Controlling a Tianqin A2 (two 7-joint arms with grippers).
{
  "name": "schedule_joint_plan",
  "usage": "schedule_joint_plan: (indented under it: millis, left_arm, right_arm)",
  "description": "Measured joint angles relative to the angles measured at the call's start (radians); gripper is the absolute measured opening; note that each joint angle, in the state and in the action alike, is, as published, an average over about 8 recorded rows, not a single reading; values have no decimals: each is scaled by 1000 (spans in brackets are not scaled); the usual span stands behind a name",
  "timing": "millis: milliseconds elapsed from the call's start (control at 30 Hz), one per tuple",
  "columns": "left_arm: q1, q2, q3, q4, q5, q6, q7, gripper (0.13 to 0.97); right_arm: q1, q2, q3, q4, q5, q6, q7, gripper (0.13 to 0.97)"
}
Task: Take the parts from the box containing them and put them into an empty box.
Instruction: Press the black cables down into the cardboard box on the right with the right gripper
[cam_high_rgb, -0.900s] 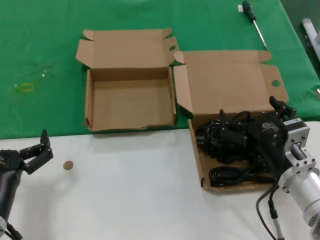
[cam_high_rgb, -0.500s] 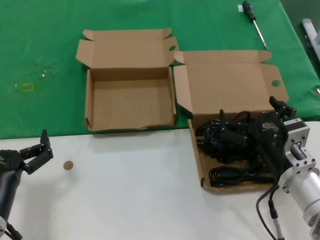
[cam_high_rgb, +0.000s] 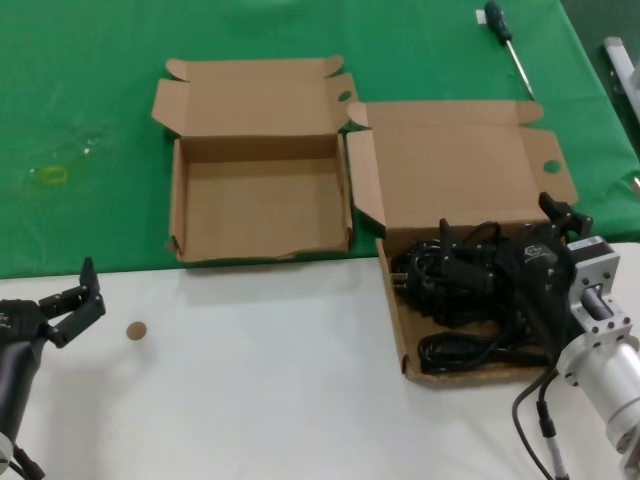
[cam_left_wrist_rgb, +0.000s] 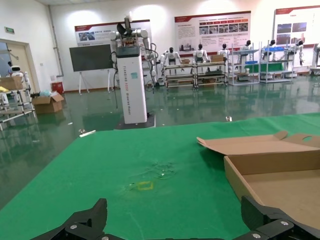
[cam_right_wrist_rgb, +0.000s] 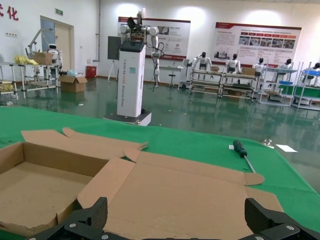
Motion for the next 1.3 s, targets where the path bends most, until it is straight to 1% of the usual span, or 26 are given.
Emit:
schedule_joint_plan:
  millis: [133, 400, 433, 567, 700, 733, 833, 967, 1100, 1133, 1300]
  left_arm:
    - [0, 0, 0, 0, 0, 0, 0, 945]
    - [0, 0, 0, 0, 0, 0, 0, 855]
    - [0, 0, 0, 0, 0, 0, 0, 855]
    - [0, 0, 0, 0, 0, 0, 0, 774]
    - [0, 0, 0, 0, 0, 0, 0, 693]
    - [0, 0, 0, 0, 0, 0, 0, 693]
    - [0, 0, 0, 0, 0, 0, 0, 693]
    - [0, 0, 0, 0, 0, 0, 0, 581]
    - [0, 0, 0, 0, 0, 0, 0, 469]
    - [0, 0, 0, 0, 0, 0, 0, 469]
    - [0, 0, 0, 0, 0, 0, 0, 358]
  right_arm:
    - [1, 11, -12, 0, 7, 11, 6, 966]
    - [13, 69, -60, -1, 44, 57, 23, 966]
    - [15, 79, -67, 0, 49, 62, 24, 966]
    - [18, 143, -106, 9, 72, 76, 23, 966]
    - [16, 235, -152, 28, 86, 64, 23, 966]
    - [14, 260, -161, 33, 87, 55, 23, 966]
    - [6, 325, -173, 47, 77, 9, 17, 966]
    - [-9, 390, -155, 62, 54, -85, -19, 966]
    - [-13, 438, -120, 71, 39, -199, -91, 966]
    - [-11, 449, -112, 71, 37, -228, -112, 966]
    - [25, 500, -83, 55, 27, -370, -232, 966]
